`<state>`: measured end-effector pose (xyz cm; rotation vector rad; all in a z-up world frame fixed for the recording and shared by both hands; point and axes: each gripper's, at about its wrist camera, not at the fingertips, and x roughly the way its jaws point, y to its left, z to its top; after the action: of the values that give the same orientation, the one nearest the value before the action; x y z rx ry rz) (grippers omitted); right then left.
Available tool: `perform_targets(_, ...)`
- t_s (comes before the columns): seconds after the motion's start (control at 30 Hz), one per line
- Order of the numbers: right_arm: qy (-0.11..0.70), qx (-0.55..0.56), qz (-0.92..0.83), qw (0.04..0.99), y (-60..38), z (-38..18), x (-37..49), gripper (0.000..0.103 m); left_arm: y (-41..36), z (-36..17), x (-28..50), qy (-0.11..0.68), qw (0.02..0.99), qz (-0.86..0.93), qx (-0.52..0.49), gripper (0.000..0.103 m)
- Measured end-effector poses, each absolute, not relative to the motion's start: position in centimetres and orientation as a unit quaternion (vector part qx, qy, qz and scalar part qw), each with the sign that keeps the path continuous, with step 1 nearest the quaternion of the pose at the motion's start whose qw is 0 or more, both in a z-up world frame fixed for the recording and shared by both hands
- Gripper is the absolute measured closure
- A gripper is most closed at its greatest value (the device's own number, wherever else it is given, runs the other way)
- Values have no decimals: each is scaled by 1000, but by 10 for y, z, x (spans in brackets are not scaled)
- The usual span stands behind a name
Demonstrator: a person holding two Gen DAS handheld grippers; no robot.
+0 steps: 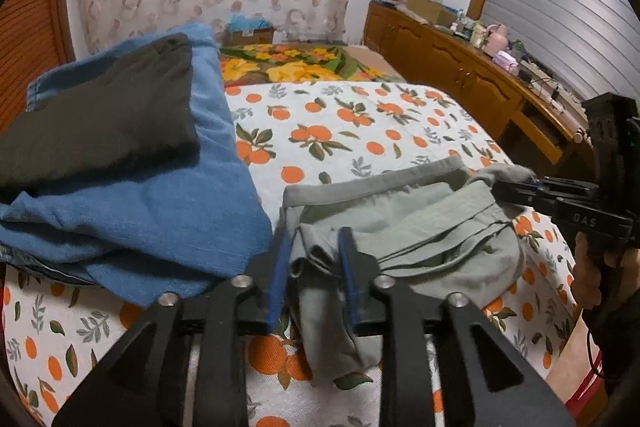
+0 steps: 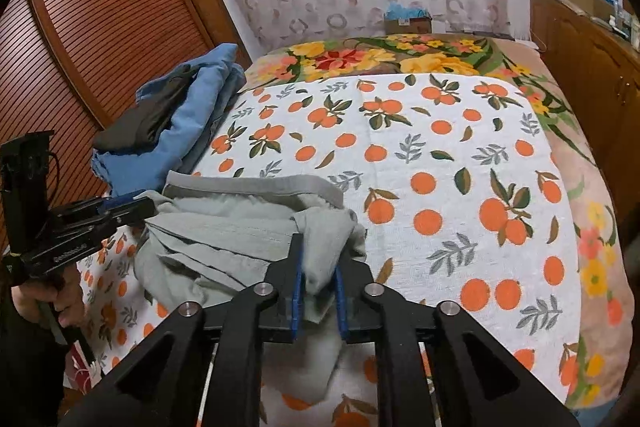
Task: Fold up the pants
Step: 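Fold the hem end over toward the waistband and open both grippers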
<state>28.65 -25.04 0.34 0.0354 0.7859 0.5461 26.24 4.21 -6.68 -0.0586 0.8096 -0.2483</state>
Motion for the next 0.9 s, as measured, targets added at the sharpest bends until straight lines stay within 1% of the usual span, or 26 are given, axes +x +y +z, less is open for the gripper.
perform_targets(0.03, 374, 15, 261, 890, -252, 5, 283, 78, 43, -65, 260, 389, 913, -120, -26, 68)
perform_targets(0.07, 366, 12, 257, 894, -254, 5, 280, 76, 44, -63, 256, 383, 915, -121, -24, 65)
perform_targets(0.1, 359, 9, 253, 898, -256, 6, 276, 72, 45, -61, 251, 377, 917, -126, -24, 58)
perform_targets(0.13, 352, 7, 250, 902, -259, 7, 273, 71, 45, -58, 248, 372, 919, -130, -24, 54)
perform_targets(0.27, 342, 1, 241, 908, -269, 9, 255, 71, 45, -54, 229, 364, 919, -148, -23, 54)
perform_targets(0.33, 336, 0, 243, 910, -272, 10, 245, 71, 42, -58, 223, 373, 915, -150, -20, 54)
perform_targets(0.53, 355, -23, 276, 893, -260, 5, 231, 71, 29, -75, 225, 398, 906, -145, -7, 54)
perform_targets(0.67, 373, -53, 268, 887, -244, -4, 243, 71, 15, -78, 236, 399, 907, -131, 27, 54)
perform_targets(0.8, 370, -94, 243, 892, -235, -3, 261, 71, 3, -76, 256, 402, 906, -122, 59, 54)
perform_targets(0.9, 370, -102, 240, 892, -229, 1, 275, 71, 0, -76, 272, 403, 905, -114, 68, 54)
